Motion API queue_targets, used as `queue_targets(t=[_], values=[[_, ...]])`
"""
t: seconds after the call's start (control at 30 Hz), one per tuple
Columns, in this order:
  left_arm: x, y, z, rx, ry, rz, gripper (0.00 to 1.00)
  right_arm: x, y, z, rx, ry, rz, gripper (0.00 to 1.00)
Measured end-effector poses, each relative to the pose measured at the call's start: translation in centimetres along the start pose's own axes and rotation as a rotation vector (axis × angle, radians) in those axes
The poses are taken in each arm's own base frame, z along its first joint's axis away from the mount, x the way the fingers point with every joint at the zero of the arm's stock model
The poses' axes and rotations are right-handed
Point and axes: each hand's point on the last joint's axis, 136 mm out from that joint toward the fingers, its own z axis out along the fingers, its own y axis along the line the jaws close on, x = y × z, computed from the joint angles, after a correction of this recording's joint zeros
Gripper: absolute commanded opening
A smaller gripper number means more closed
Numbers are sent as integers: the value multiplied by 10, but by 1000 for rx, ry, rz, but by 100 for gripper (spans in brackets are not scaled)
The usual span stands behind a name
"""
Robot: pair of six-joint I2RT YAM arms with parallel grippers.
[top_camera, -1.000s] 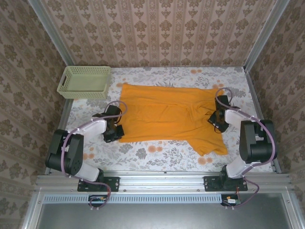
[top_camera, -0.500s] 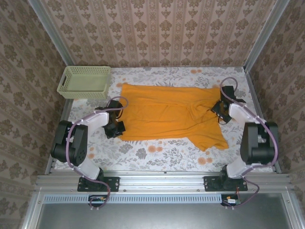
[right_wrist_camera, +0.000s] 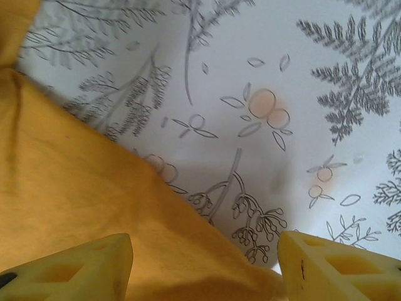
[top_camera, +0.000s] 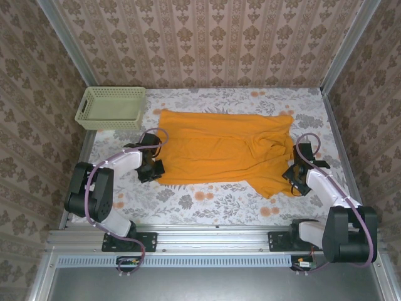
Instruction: Fold the inside-out t-shirt
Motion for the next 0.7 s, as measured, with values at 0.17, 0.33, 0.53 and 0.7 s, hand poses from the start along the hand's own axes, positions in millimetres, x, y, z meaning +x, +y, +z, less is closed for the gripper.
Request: queue_targets(t=[0.17,0.33,0.53,0.7], values=[[0,0,0,4,-6,0,0,8,-4,7,20,28,33,62],[0,0,0,9,-13,1,0,19,-9,14,31,61,49,43],[0,-1,0,4,-22,11,0,17,-5,10,2,42,58,8],[1,-2,-1,3,-65,32,0,6,-4,-6,-44,-32,73,0]])
